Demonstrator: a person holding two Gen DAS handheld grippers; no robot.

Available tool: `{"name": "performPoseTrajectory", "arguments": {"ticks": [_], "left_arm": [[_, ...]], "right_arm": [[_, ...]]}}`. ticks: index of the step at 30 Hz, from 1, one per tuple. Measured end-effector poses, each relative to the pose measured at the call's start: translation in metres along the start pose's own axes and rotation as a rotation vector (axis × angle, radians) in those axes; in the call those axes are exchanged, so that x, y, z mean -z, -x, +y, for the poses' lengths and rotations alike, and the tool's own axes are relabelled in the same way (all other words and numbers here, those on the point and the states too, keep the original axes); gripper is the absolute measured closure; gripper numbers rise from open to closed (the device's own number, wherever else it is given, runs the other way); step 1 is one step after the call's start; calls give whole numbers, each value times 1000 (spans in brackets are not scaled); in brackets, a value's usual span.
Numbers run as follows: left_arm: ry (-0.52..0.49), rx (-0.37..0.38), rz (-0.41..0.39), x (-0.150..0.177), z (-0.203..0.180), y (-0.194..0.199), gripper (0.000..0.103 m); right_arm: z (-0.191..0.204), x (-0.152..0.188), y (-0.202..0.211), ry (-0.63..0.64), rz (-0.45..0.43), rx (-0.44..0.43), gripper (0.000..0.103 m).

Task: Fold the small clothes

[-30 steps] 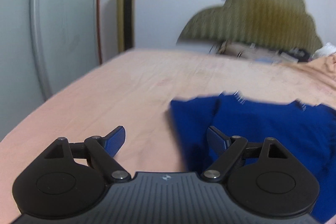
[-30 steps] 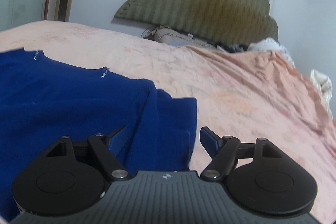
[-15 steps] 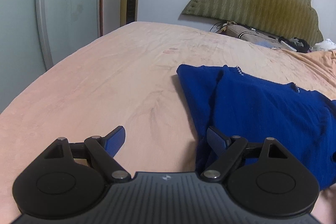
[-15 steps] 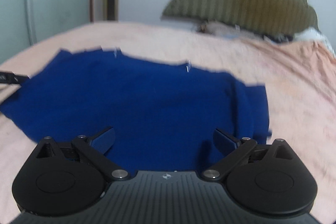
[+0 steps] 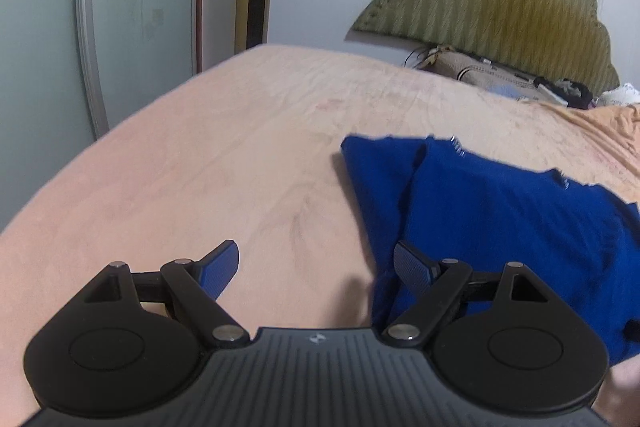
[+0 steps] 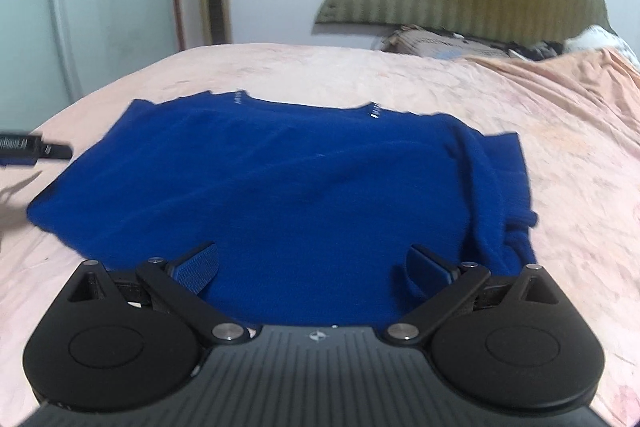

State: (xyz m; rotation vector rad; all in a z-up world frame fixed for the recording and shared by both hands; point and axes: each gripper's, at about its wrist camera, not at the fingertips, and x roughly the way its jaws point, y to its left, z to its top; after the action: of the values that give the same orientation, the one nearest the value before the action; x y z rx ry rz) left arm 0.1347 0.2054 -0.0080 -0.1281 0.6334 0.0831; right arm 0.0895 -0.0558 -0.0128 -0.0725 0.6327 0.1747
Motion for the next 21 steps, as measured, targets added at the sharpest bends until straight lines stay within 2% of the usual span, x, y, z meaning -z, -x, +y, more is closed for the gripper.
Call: {"name": "performPoseTrajectory", "arguments": {"ticks": [3, 7, 13, 21], "left_arm": [[-31, 31, -12, -10, -9, 6, 18], [-120, 69, -20, -25, -32, 0, 15], [-180, 16, 4, -39, -66, -37, 14], [-196, -58, 60, -6, -83, -65, 14]], "right_arm": [[6, 2, -6, 14, 10, 1, 1], [8, 9, -15, -3, 35, 0, 0], [12, 14, -18, 13, 31, 12, 0], [11, 14, -18, 11, 33, 11, 0]]}}
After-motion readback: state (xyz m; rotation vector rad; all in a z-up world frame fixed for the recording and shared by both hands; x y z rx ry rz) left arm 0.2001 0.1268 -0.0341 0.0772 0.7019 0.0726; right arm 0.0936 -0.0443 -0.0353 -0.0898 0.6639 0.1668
